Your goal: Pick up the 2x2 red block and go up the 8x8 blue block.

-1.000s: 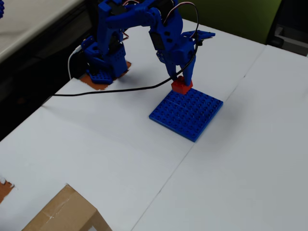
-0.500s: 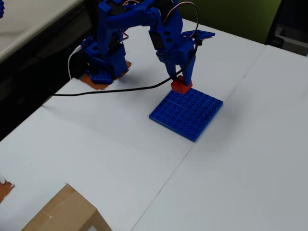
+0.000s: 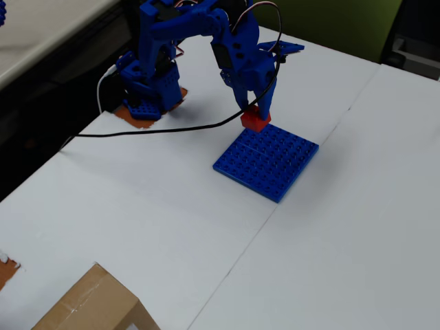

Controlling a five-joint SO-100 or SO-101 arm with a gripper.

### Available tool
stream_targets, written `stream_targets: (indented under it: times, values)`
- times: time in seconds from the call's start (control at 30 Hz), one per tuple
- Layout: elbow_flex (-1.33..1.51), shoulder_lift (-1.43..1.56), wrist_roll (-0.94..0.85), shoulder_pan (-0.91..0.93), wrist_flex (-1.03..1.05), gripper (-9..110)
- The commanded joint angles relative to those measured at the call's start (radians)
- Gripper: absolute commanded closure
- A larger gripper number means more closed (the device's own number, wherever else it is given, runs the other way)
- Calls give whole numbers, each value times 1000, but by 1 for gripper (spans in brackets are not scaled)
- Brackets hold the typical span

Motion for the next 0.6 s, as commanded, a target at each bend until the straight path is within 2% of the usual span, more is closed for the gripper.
stream_targets:
  times: [0.0,0.57]
  values:
    - [-46,38,-328,-9,-17,101]
    - [-46,18,-337,-15,-41,101]
